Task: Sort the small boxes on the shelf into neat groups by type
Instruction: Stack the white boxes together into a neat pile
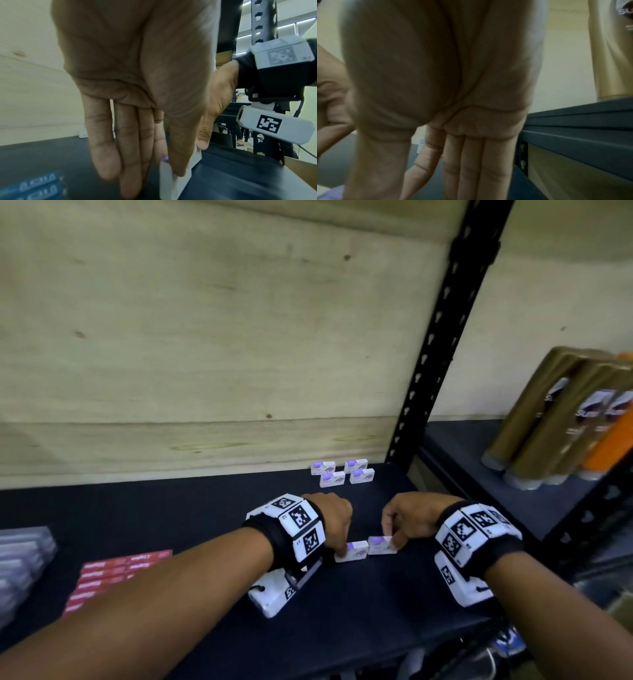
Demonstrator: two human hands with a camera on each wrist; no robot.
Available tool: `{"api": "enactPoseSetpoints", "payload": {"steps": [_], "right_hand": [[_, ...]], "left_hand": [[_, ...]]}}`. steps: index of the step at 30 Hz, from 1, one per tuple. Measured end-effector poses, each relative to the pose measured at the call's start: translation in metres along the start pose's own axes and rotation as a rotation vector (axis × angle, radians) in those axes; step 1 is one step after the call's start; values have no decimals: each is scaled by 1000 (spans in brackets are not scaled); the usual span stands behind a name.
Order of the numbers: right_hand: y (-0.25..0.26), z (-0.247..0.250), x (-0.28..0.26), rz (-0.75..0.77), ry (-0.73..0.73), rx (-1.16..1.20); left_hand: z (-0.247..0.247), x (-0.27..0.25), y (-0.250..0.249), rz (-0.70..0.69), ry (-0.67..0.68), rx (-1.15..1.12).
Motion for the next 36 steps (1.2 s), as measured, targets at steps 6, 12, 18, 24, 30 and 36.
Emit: {"api": "enactPoseSetpoints", "payload": {"steps": [6, 12, 18, 24, 30, 36], "right_hand": [[0, -6, -11, 19, -4, 18], [-4, -6, -12, 6, 23, 50], [-2, -6, -13, 9, 49, 70], [-2, -7, -14, 14, 41, 90], [-1, -7, -15, 21, 39, 67], [-1, -7, -16, 17, 32, 63]], "left_hand": [[-7, -4, -6, 28, -34, 18], [-11, -6, -10, 7, -21, 35], [-11, -7, -13, -14, -13, 67], [-11, -6, -14, -22, 0, 83], [-11, -8, -16, -30, 18, 99], [-11, -6, -16, -27, 20, 119]]}}
Point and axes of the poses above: each hand's wrist, its own x-axis towards the middle knuckle, its own z-axis out of the back of the hand, y = z × x, the point moved 9 cm from there along x, towards the middle knuckle, and after that the axes turned 15 degrees about x, right-handed, at the moved point
